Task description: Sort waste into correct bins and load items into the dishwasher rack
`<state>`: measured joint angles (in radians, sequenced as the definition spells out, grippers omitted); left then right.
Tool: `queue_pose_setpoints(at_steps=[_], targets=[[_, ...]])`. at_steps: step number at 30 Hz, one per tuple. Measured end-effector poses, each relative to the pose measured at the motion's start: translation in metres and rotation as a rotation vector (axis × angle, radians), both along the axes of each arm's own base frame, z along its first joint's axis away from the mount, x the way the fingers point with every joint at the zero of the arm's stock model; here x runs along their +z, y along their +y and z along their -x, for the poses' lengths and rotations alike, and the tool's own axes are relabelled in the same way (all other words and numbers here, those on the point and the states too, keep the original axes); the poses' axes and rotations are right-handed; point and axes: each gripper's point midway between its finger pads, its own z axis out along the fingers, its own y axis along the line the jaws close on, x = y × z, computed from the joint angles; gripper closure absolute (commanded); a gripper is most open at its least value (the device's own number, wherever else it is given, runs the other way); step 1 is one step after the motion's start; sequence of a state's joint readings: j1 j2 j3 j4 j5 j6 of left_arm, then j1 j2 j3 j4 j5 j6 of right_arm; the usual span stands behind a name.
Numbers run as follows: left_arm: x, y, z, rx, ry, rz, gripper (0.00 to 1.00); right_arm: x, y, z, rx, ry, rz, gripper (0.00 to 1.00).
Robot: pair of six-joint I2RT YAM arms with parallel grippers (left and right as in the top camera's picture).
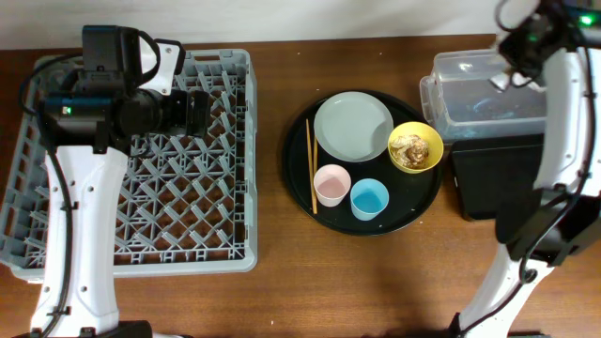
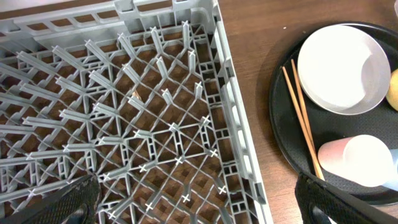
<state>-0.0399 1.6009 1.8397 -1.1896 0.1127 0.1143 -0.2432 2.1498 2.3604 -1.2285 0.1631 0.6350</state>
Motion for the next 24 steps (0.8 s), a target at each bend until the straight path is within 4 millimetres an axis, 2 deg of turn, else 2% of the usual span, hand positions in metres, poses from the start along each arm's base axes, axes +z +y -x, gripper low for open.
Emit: queue_pose_setpoints(at_steps=[1,2,3,4,5,6,9,11,12,13,14,15,16,17,19,20,21,24], targets=[[0.0,0.0,0.0,0.0,0.0,0.0,0.01,-0.01,-0.016,-0.008,-0.033,-0.027,-0.005,0.84],[0.0,0.0,0.0,0.0,0.0,0.0,0.01,-0.026,-0.026,-0.014,-0.052,-0.025,-0.016,0.69],[0.0,0.0,0.0,0.0,0.0,0.0,0.01,-0.04,-0.03,-0.017,-0.06,-0.018,-0.026,0.45],[0.0,0.0,0.0,0.0,0.0,0.0,0.01,-0.062,-0.029,-0.021,-0.057,0.005,-0.046,0.1],[0.0,0.0,0.0,0.0,0.0,0.0,0.01,-0.075,-0.029,-0.021,-0.049,0.029,-0.051,0.04],[0.0,0.0,0.0,0.0,-0.001,0.0,0.01,-0.076,-0.029,-0.023,-0.04,0.024,-0.049,0.0],[0.0,0.0,0.0,0.0,-0.001,0.0,0.01,-0.075,-0.02,-0.028,0.053,0.02,-0.062,0.01],[0.0,0.0,0.0,0.0,-0.001,0.0,0.01,-0.07,0.009,-0.027,0.236,0.024,-0.138,0.02],[0.0,0.0,0.0,0.0,-0.001,0.0,0.01,-0.053,0.028,-0.022,0.344,0.005,-0.171,0.03],[0.001,0.0,0.0,0.0,-0.002,0.0,0.01,-0.019,0.054,-0.008,0.461,-0.024,-0.187,0.05],[0.001,0.0,0.0,0.0,-0.002,0.0,0.0,0.016,0.081,0.01,0.555,-0.054,-0.179,0.07],[0.001,0.0,0.0,0.0,-0.004,0.0,0.01,0.044,0.113,0.036,0.639,-0.044,-0.172,0.07],[0.001,0.0,0.0,0.0,-0.002,0.0,0.01,0.06,0.137,0.05,0.701,-0.046,-0.155,0.07],[0.001,0.0,0.0,0.0,-0.002,0.0,0.01,0.065,0.172,0.069,0.778,0.006,-0.122,0.07],[0.001,0.0,0.0,0.0,-0.001,0.0,0.01,0.041,0.183,0.089,0.749,0.177,-0.072,0.1],[0.001,0.0,0.0,0.0,-0.002,0.0,0.01,0.022,0.192,0.092,0.728,0.26,-0.029,0.13],[0.001,0.0,0.0,0.0,-0.003,0.0,0.0,0.012,0.193,0.095,0.719,0.298,-0.014,0.15],[0.001,0.0,0.0,0.0,-0.001,0.0,0.01,-0.04,0.195,0.08,0.761,0.346,0.042,0.22]])
